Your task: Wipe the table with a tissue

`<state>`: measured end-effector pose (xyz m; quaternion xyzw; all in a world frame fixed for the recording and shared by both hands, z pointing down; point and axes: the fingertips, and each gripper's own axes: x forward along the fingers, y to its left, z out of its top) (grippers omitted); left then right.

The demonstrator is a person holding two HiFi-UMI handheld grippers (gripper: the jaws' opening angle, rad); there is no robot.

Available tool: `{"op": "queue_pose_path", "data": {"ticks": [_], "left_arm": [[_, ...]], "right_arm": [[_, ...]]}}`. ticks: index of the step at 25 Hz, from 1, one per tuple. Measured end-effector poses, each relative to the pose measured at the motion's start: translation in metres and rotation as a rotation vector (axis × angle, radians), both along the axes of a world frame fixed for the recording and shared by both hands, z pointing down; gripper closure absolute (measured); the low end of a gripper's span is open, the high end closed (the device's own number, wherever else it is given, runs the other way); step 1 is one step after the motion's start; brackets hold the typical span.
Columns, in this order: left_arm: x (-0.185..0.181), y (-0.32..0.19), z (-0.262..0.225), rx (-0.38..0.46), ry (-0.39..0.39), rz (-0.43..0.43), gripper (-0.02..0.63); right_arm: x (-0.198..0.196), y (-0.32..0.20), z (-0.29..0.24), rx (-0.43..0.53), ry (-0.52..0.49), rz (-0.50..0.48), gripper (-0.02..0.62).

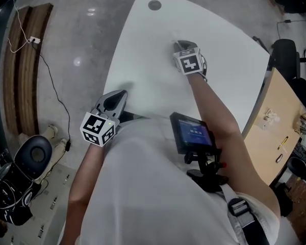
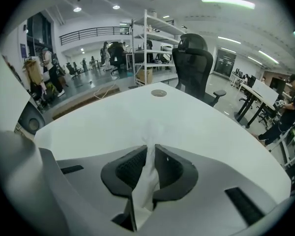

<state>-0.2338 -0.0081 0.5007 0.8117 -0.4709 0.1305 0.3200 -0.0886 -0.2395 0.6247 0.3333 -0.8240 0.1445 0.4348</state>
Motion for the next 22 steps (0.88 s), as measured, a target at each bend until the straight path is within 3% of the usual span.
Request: {"op": "queue_pose_path", "data": {"ticks": [5, 7, 10, 12, 15, 18, 22], "left_arm": [[0.002, -0.003, -0.001, -0.012, -0.009, 0.020, 0.601], [0.003, -0.004, -0.002, -0.015, -0.011, 0.029, 0.600], [0.006, -0.006, -0.004, -0.012, -0.016, 0.042, 0.601], [0.011, -0.008, -0.005, -0.008, -0.018, 0.046, 0.601], [0.014, -0.009, -0.007, -0.003, -0.016, 0.044, 0.601], [0.016, -0.005, -0.006, -0.006, -0.014, 0.032, 0.601], [0.019, 0.005, -0.004, -0.012, -0.018, 0.016, 0.601]], "right_arm": [[-0.016, 0.005, 0.000, 0.003, -0.023, -0.032, 0.540], [-0.036, 0.017, 0.001, -0.020, -0.057, -0.092, 0.540], [-0.065, 0.045, -0.003, -0.109, -0.171, -0.229, 0.540], [-0.065, 0.050, -0.013, -0.104, -0.264, -0.248, 0.540], [-0.028, 0.022, -0.026, -0.020, -0.312, -0.107, 0.540], [0.015, -0.012, -0.023, -0.003, -0.292, 0.047, 0.540], [0.036, -0.038, -0.020, 0.009, -0.295, 0.156, 0.540]]}}
